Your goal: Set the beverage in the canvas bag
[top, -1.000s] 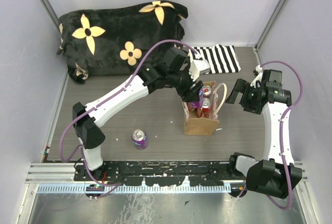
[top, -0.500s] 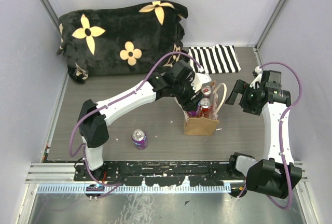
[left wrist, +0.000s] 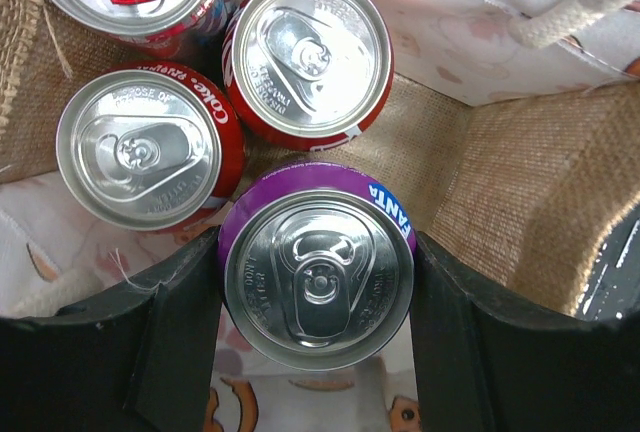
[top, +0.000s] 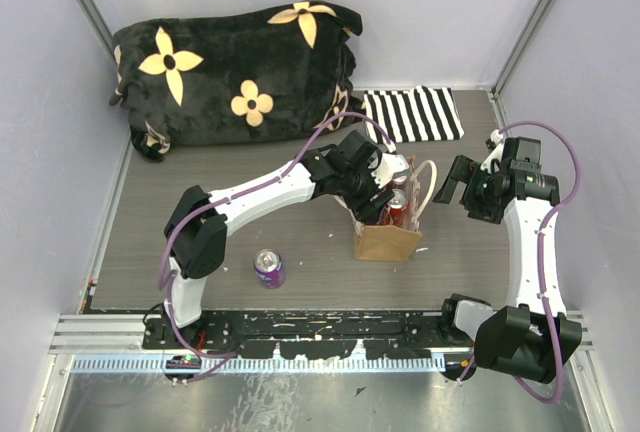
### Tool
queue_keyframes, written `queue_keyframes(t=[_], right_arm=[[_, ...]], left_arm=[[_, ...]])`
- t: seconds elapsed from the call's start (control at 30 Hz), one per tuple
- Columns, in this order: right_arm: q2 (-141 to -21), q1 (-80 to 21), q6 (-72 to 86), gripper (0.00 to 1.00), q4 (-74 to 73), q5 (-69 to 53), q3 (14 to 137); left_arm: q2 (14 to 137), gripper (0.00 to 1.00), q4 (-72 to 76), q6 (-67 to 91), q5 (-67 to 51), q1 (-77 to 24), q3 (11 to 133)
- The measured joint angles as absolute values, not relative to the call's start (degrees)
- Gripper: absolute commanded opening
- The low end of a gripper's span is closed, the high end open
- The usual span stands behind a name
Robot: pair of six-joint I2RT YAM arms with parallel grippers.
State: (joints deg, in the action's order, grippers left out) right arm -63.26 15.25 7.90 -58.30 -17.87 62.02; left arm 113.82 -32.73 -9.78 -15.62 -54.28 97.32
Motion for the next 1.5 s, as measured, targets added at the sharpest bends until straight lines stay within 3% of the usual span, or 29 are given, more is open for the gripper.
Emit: queue_keyframes(t=[0.5,0.6,0.73,0.87,1.03,1.5], right_arm=[[-63.42,15.25,7.90,1.00,-57.80,-17.87,61.71],[-63.44,15.25,7.90,1.00,-57.47,-17.87,61.36],[-63.81,15.25,7.92,1.00,-57.39,-17.87,61.12],[-63.90,15.25,7.90,1.00,-57.30,-17.87,61.04],[-63.90,15.25,7.90,1.00,-57.23,-17.89,61.04],[-63.90,15.25,7.92,1.00,-57.21,-17.91,61.04]], left_arm=[[116.53,0.02,-30.72,-8.45,-15.33,-54.54,96.82],[116.53,0.16,-30.44,-8.27,-15.55,-54.54,96.51],[116.53,0.55,-30.33,-8.27,-15.70,-54.54,96.36],[116.53,0.79,-30.30,-8.32,-15.94,-54.54,96.20],[116.51,0.92,-30.28,-8.56,-15.92,-54.70,95.44],[112.64,0.97,-31.03,-8.75,-15.46,-55.35,95.24]])
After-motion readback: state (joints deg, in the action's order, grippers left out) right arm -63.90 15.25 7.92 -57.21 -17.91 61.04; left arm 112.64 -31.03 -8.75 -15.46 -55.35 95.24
